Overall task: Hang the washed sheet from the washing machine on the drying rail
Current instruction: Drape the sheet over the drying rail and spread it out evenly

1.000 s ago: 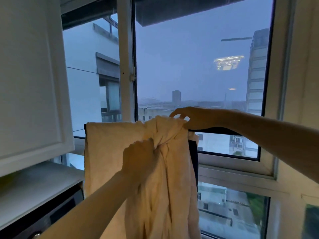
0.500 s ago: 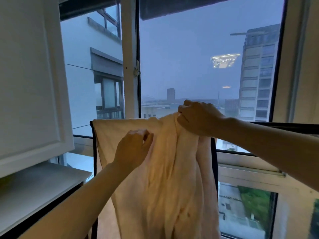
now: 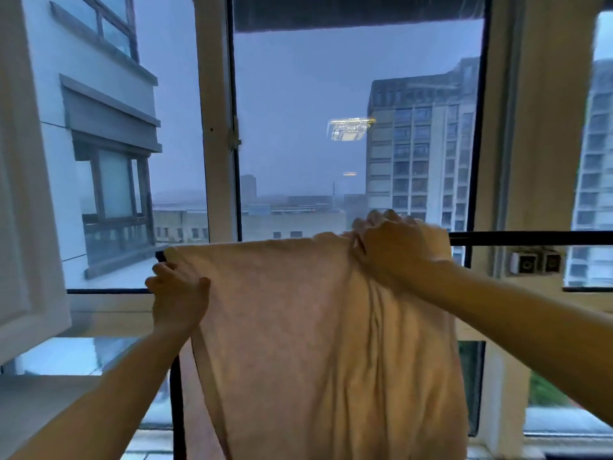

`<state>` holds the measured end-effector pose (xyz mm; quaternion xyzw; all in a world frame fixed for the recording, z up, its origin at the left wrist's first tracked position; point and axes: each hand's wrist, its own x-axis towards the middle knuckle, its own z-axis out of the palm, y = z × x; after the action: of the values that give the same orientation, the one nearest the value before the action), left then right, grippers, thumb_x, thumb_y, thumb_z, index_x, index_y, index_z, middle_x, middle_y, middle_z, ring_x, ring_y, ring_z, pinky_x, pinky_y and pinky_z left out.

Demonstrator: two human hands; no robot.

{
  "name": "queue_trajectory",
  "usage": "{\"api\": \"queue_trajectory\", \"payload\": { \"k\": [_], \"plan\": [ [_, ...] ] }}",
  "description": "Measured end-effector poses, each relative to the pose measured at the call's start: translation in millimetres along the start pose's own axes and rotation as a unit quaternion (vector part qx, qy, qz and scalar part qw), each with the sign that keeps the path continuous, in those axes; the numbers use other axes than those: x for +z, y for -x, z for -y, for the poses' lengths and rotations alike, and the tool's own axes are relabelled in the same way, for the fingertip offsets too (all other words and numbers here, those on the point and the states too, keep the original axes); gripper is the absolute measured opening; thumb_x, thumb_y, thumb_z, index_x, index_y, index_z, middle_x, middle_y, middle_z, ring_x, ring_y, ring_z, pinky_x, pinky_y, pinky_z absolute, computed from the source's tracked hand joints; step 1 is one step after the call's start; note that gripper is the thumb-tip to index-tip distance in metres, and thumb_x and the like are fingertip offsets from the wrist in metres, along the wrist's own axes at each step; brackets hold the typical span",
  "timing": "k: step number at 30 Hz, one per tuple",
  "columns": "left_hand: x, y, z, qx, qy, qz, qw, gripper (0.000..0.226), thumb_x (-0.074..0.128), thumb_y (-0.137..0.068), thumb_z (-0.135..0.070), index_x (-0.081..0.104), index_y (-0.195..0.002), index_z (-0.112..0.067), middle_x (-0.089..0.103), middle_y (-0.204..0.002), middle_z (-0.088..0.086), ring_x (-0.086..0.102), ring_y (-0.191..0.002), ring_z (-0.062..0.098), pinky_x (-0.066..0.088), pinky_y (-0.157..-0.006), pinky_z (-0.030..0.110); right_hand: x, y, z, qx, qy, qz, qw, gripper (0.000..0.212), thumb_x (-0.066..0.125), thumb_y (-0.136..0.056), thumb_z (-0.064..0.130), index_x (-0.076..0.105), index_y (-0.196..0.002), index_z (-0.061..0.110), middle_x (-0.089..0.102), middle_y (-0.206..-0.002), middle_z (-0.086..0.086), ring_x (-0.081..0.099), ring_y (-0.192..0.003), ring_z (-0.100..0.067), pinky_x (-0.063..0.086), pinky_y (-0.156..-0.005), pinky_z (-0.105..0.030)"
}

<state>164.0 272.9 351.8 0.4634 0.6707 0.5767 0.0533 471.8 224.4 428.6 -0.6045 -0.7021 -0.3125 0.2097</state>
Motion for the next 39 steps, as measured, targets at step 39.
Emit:
{"api": "queue_trajectory", "payload": {
  "k": [39],
  "plan": [
    [-42,-26,-19,0.030,0.213,0.095,0.972,0.015,0.045,-0.098,-0.021,0.052,-0.097,-0.007,0.051,-0.078,0.003,0.049,-0.070,0.016,0.037,-0.056,0.023,-25,-19,42,0.115,-0.334,-0.032,0.935,0.030,0.057,-0.092,0.016,0.048,-0.119,0.007,0.050,-0.092,0.000,0.050,-0.084,-0.013,0.037,-0.072,-0.020]
  ]
}}
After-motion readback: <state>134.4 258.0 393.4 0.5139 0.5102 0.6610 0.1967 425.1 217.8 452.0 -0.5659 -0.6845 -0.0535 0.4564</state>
